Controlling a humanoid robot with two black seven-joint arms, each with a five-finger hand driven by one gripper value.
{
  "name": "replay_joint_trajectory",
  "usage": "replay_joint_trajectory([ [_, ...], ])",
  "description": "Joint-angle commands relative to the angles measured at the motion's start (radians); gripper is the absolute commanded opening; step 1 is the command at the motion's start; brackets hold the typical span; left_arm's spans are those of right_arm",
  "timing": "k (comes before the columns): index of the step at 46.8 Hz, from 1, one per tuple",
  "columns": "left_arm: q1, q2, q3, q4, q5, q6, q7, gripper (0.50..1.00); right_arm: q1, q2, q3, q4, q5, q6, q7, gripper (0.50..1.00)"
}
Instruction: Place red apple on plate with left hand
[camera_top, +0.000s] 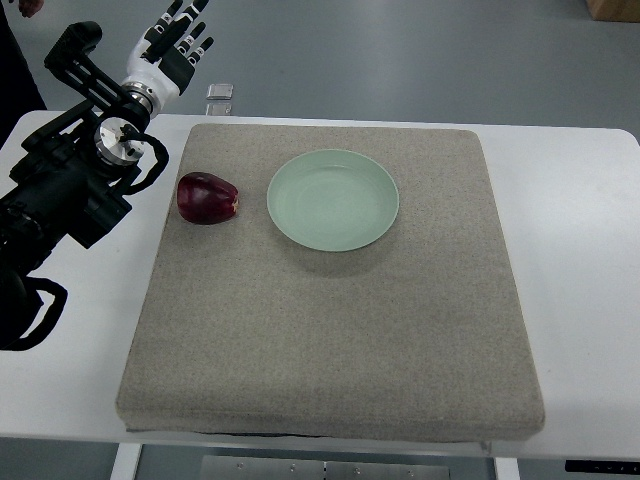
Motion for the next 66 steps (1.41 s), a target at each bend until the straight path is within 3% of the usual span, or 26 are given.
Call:
replay_joint_trajectory([
  [1,0.001,0.0,0.001,0.0,0.0,0.0,-0.001,0.984,0.0,0.0,0.0,0.0,0.0,0.0,0.001,0.93],
  [22,0.02,0.0,0.004,-0.006,0.009,-0.008,-0.02,0.992,0.0,0.0,0.0,0.0,0.0,0.0,0.001,0.93],
  [36,0.02,0.005,0.021,-0.009,0.054,0.047,-0.02,0.975,0.0,0.0,0.0,0.0,0.0,0.0,0.001,0.932],
  [46,0.009,0.006,0.024,-0.02,0.38,0.054,-0.015,0.945,0.0,0.0,0.0,0.0,-0.002,0.0,0.001,0.932],
  [59,0.006,0.052,0.042,-0.069,0.748,0.037,-0.007,0.945,0.0,0.0,0.0,0.0,0.0,0.0,-0.001,0.932],
  [66,0.005,0.098,0.048,-0.109,0.929,-0.032,-0.007,0.951,0.0,0.0,0.0,0.0,-0.002,0.0,0.001,0.93],
])
